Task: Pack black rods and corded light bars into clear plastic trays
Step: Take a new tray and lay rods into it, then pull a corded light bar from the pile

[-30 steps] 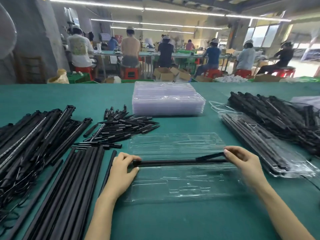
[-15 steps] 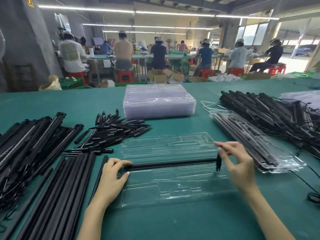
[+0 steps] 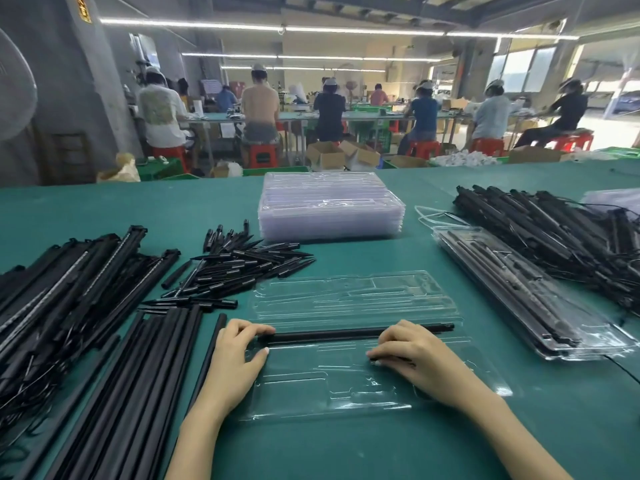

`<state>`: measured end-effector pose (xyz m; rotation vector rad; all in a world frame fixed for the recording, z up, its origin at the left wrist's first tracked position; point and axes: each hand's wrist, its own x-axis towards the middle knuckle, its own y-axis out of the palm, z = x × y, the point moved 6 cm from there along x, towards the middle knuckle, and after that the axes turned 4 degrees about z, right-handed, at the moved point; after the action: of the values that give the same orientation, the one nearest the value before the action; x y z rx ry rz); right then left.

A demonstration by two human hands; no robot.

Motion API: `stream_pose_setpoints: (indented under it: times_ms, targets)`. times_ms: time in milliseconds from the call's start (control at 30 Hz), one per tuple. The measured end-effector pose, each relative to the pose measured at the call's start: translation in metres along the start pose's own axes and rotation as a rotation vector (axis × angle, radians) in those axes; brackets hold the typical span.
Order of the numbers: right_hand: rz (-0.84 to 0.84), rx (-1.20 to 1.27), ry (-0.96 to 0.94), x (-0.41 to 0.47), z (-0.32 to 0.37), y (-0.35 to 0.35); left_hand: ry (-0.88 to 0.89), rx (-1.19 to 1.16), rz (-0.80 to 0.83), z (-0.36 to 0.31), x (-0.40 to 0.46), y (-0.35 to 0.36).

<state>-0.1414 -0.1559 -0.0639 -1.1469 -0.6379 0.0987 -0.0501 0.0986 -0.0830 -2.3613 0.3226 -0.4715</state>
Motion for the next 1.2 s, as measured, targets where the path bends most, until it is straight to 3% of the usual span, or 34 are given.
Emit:
stream_pose_setpoints:
  times_ms: [367, 733, 800, 933, 1067, 1200]
  targets:
    - [0.01, 0.084, 0.302, -0.032, -0.044, -0.017, 0.04, 0.021, 0.008, 0.002, 0.001, 0.001]
    - [-0.11, 0.112, 0.22, -0.028, -0.036, -0.021, 0.013, 0.056, -0.023, -0.013, 0.001, -0.001]
    - [-0.119, 0.089, 0.213, -0.026, -0.033, -0.024, -0.048, 0.004, -0.113, -0.016, 0.0, -0.01]
    - [-0.123, 0.034, 0.156, -0.025, -0.031, -0.021, -0.308, 0.181, -0.312, -0.002, 0.006, -0.047]
    - [-0.154, -0.038, 0.223, -0.017, -0.029, -0.022, -0.473, 0.292, -0.255, 0.022, 0.025, -0.088]
    - [-0.166, -0.07, 0.132, 0.03, 0.011, -0.012, -0.543, 0.644, -0.288, 0.052, 0.032, -0.139]
